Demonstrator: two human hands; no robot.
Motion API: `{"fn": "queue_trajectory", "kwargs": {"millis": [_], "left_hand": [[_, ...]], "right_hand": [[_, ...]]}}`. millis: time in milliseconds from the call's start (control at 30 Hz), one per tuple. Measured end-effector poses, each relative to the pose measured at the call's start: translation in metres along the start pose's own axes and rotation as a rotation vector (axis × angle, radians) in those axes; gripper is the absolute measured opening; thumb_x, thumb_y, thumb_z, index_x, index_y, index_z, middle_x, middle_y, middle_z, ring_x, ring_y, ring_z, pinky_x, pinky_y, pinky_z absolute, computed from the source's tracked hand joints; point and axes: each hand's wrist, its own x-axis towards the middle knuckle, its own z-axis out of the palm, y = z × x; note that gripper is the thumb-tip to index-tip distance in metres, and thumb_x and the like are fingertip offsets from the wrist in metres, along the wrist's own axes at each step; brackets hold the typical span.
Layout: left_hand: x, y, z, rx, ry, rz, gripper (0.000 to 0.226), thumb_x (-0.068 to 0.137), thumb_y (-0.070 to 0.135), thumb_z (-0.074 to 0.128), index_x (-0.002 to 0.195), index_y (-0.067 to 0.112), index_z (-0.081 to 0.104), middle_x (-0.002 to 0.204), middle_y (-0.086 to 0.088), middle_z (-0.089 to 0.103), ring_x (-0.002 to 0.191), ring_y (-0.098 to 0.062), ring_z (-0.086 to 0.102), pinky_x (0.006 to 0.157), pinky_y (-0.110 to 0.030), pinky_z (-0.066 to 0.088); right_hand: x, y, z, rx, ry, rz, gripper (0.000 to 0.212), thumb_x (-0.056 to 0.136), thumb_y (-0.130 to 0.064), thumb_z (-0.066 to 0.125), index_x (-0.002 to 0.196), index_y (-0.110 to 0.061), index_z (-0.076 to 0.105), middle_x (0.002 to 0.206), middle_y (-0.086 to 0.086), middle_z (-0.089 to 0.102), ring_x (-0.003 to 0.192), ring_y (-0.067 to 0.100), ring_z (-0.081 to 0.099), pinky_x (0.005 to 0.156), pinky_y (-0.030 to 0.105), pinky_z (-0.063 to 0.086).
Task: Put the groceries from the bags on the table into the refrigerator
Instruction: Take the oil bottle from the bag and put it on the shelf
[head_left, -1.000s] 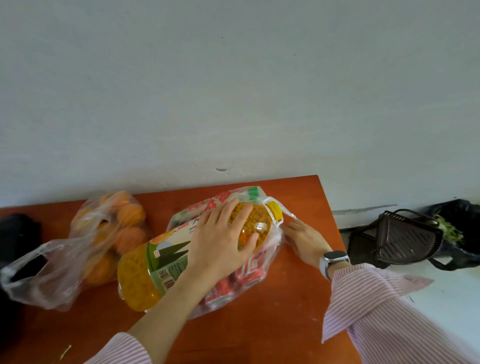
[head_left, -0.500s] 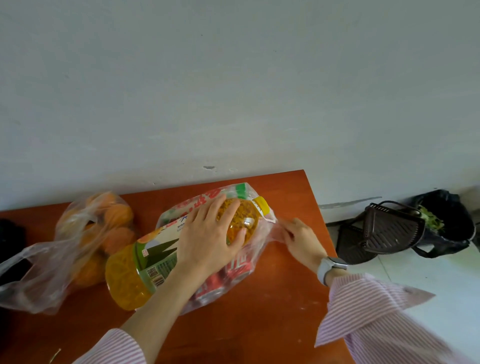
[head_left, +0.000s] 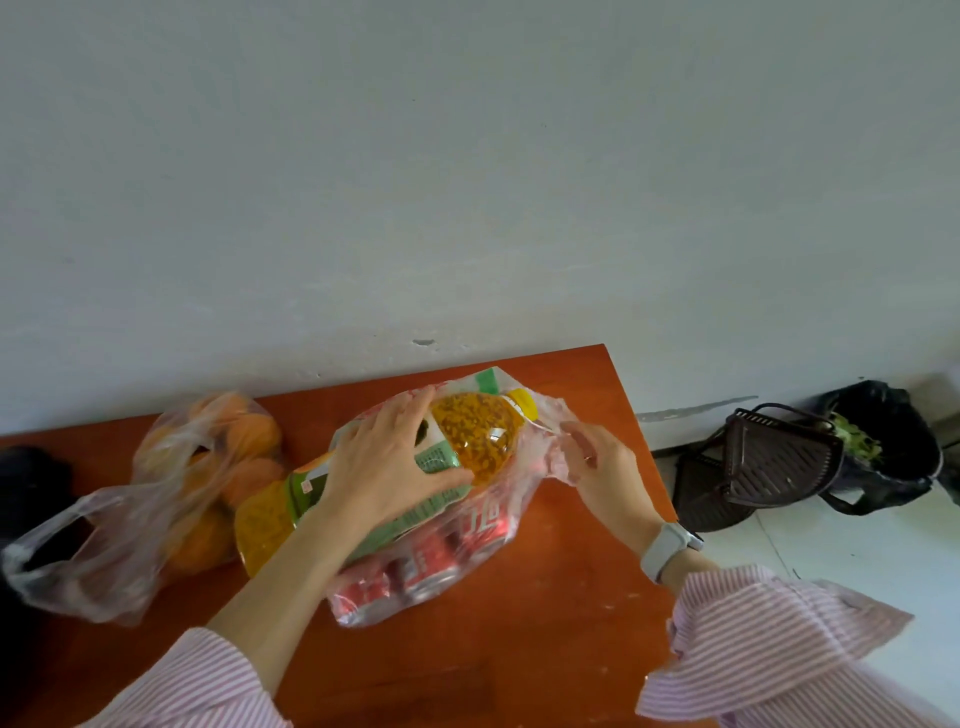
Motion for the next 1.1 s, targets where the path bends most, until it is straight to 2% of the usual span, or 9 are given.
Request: {"fn": "queue_trajectory", "kwargs": {"millis": [133,300,500,567,700,800,867,967,1100], "left_hand": [[-0.005,-0.010,-0.003,0.149,-0.137,0.031,0.126,0.046,0.089,0.044,0.142,0.035,-0.018,0.155,-0.006,0.013,0.138,-0.027,0.024,0.109,-0.046,0.030],[-0.008,-0.009,0.001,0.121,-0.071,0.044,0.125,0.049,0.090,0.048,0.144,0.032,-0.010,0.150,-0.007,0.027,0.132,-0.028,0.036,0.104,-0.049,0.036],[-0.024,-0.011,-0.011,0.001,0.082,-0.002,0.113,0.057,0.077,0.060,0.144,0.026,0.009,0.142,-0.003,0.036,0.123,-0.024,0.042,0.097,-0.041,0.039],[-0.034,-0.019,-0.019,-0.099,0.161,-0.025,0.108,0.055,0.076,0.061,0.142,0.028,0.016,0.136,0.000,0.042,0.118,-0.021,0.046,0.091,-0.038,0.043],[-0.054,-0.038,-0.032,-0.416,0.326,-0.054,0.092,0.050,0.068,0.069,0.128,0.031,0.037,0.119,0.007,0.057,0.107,-0.014,0.055,0.087,-0.032,0.046],[-0.075,-0.046,-0.039,-0.612,0.464,-0.141,0.076,0.056,0.045,0.082,0.120,0.027,0.045,0.100,0.013,0.058,0.089,-0.008,0.056,0.077,-0.027,0.044],[-0.089,-0.050,-0.045,-0.751,0.545,-0.177,0.065,0.059,0.035,0.083,0.113,0.029,0.047,0.094,0.018,0.059,0.084,-0.001,0.058,0.071,-0.023,0.045],[-0.113,-0.056,-0.055,-0.957,0.615,-0.208,0.056,0.061,0.028,0.083,0.108,0.020,0.054,0.090,0.015,0.062,0.080,0.000,0.061,0.068,-0.019,0.048],[-0.151,-0.056,-0.066,-1.282,0.600,-0.150,0.046,0.052,0.047,0.073,0.094,0.032,0.062,0.091,0.007,0.071,0.084,-0.011,0.068,0.066,-0.022,0.053]], "right_hand": [[-0.003,-0.034,0.020,0.157,-0.140,0.156,0.054,0.088,-0.047,0.047,0.127,-0.009,0.043,0.100,-0.002,0.065,0.083,0.013,0.065,0.072,0.030,0.056],[-0.007,-0.068,0.052,0.606,-0.088,0.306,0.064,0.084,-0.036,0.060,0.135,-0.019,0.025,0.120,0.003,0.054,0.106,0.023,0.060,0.088,0.045,0.052],[-0.011,-0.086,0.043,0.655,-0.074,0.172,0.066,0.087,-0.025,0.061,0.139,-0.018,0.022,0.119,-0.002,0.055,0.103,0.013,0.060,0.092,0.044,0.051],[-0.013,-0.096,0.039,0.624,-0.098,0.076,0.066,0.088,-0.024,0.059,0.141,-0.020,0.021,0.123,0.006,0.056,0.105,0.014,0.060,0.091,0.041,0.052],[-0.023,-0.130,0.036,0.511,-0.167,-0.137,0.065,0.092,-0.024,0.052,0.143,-0.037,0.013,0.126,-0.001,0.051,0.101,0.005,0.058,0.079,0.017,0.052],[-0.035,-0.158,0.041,0.473,-0.213,-0.281,0.062,0.093,-0.024,0.049,0.137,-0.047,0.012,0.145,-0.003,0.036,0.122,0.019,0.048,0.095,0.036,0.049],[-0.042,-0.170,0.046,0.505,-0.269,-0.310,0.058,0.093,-0.021,0.047,0.138,-0.041,0.016,0.142,-0.005,0.037,0.117,0.005,0.049,0.095,0.024,0.047],[-0.055,-0.179,0.050,0.534,-0.404,-0.248,0.055,0.094,-0.021,0.045,0.143,-0.024,0.021,0.127,-0.007,0.046,0.094,-0.013,0.053,0.076,0.003,0.043],[-0.089,-0.193,0.056,0.551,-0.608,-0.255,0.056,0.092,-0.030,0.043,0.143,-0.033,0.019,0.124,-0.014,0.053,0.107,-0.004,0.055,0.087,0.020,0.050]]}}
